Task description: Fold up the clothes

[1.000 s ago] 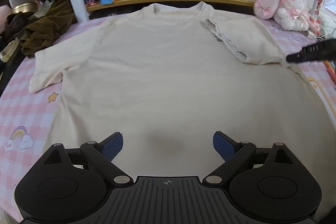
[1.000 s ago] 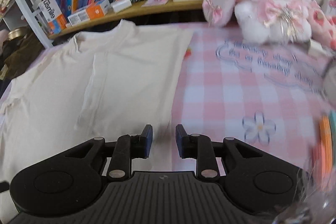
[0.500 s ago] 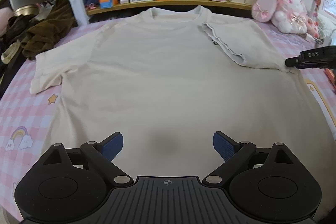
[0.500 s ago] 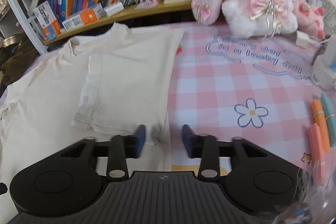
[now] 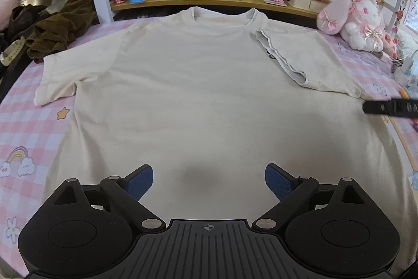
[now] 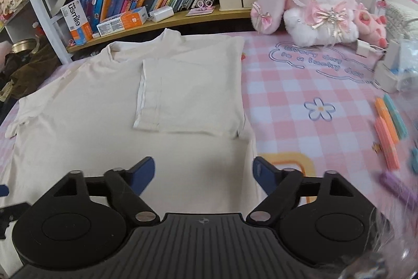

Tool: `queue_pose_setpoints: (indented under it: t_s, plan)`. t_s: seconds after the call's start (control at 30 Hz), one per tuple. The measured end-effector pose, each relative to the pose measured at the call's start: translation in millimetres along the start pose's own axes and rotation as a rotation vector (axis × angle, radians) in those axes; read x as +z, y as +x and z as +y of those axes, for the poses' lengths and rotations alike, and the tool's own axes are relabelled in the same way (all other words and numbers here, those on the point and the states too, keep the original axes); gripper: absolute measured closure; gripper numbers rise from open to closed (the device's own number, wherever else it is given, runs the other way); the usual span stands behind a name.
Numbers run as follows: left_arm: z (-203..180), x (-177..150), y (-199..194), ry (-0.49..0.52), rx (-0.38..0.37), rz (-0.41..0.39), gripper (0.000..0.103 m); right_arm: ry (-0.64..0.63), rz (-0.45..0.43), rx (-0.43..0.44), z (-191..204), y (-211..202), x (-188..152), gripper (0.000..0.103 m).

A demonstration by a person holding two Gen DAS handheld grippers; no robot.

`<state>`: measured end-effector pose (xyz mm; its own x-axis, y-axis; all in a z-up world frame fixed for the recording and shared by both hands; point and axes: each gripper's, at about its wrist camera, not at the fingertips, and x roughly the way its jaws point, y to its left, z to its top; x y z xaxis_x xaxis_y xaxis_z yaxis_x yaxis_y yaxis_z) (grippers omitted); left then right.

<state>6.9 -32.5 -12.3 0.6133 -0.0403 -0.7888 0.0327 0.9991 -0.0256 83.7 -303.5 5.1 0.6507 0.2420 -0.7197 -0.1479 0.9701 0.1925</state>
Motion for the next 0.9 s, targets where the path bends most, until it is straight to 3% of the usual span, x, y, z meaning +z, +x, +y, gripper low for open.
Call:
queue_pose_setpoints:
  t_s: [0.23,0.9]
  plan:
    - [9.2,5.9,7.9,0.070,-0.060,-0.002,0.008,0.029,0.003,-0.036,37.6,-15.7,-20.6,0.013]
    - [91.7,19.9,20.6,0.143,-0.172,0.008,0.008,0.045,-0.016,-0.155,140.6,-12.4,-38.2,0.011]
